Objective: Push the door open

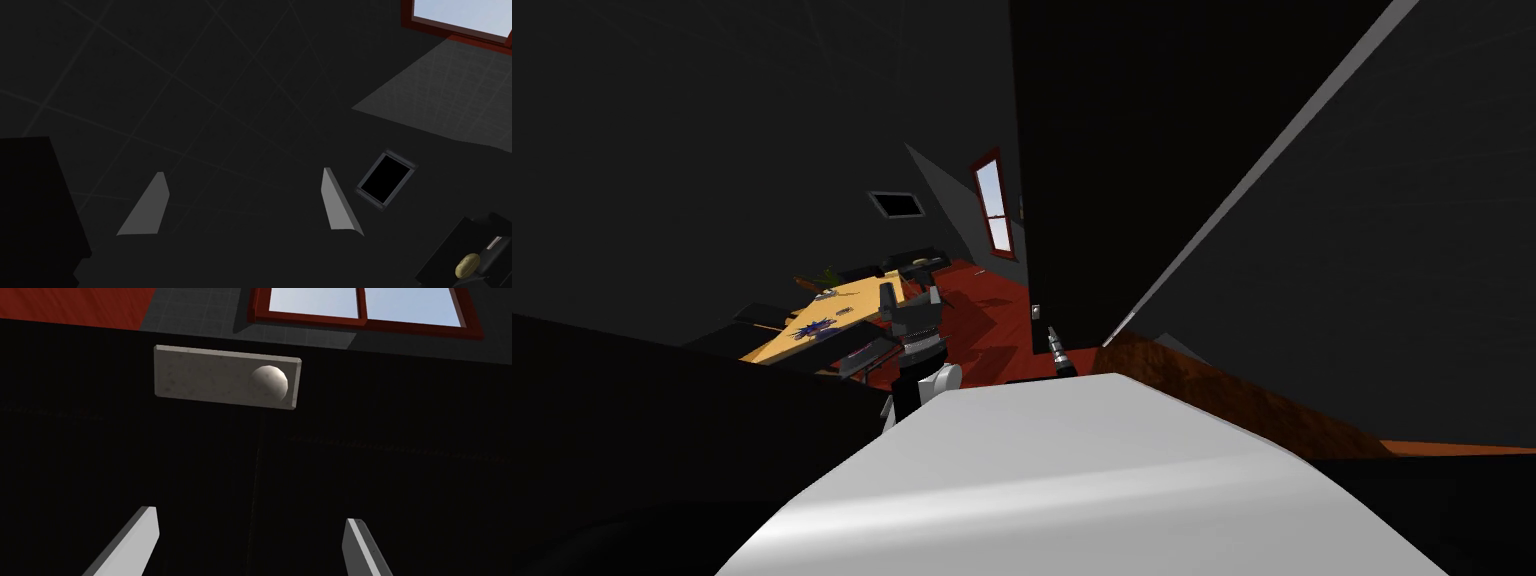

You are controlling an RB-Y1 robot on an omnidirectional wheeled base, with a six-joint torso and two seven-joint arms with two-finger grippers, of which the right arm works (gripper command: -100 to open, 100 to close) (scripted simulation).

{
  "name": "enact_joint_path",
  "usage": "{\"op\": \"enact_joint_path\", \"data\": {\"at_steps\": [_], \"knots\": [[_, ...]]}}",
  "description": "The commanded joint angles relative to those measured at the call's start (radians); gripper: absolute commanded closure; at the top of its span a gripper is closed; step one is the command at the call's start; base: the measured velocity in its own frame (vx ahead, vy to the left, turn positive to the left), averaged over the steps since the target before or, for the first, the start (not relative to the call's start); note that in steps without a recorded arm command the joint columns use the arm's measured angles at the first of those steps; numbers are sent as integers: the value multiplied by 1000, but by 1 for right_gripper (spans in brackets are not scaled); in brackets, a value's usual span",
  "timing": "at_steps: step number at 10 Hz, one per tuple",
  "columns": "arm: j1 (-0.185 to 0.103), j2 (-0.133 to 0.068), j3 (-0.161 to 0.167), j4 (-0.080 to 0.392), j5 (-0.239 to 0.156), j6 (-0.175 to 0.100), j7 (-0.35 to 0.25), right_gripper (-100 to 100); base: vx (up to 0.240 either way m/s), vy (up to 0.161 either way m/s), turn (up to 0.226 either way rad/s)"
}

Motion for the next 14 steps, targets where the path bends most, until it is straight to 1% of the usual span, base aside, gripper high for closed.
{"op": "enact_joint_path", "data": {"at_steps": [1, 2, 3, 4, 5, 8, 9, 10, 11, 13, 14], "knots": [[8, 21, 35, 10, -17, -20, 19, -100, -57, -1, -124], [16, 34, 52, 5, -25, -23, 28, -100, -55, -8, -118], [26, 54, 75, -2, -37, -27, 41, -100, -57, -10, -126], [16, 44, 61, 15, -30, -33, 31, -100, -26, -1, -20], [8, 17, 57, 19, -31, -30, 32, -100, 105, 15, 22], [-11, -6, 44, 28, -30, -22, 28, -100, 202, 50, 11], [-17, -6, 39, 31, -30, -20, 27, -100, 270, 41, 23], [-23, -3, 35, 34, -30, -17, 26, -100, 253, 58, 15], [-31, 8, 29, 39, -30, -14, 24, -100, 230, 55, 14], [-44, 40, 19, 45, -30, -9, 22, -100, 214, 22, 15], [-37, 29, 23, 38, -29, -9, 24, -100, 97, 9, 4]]}}
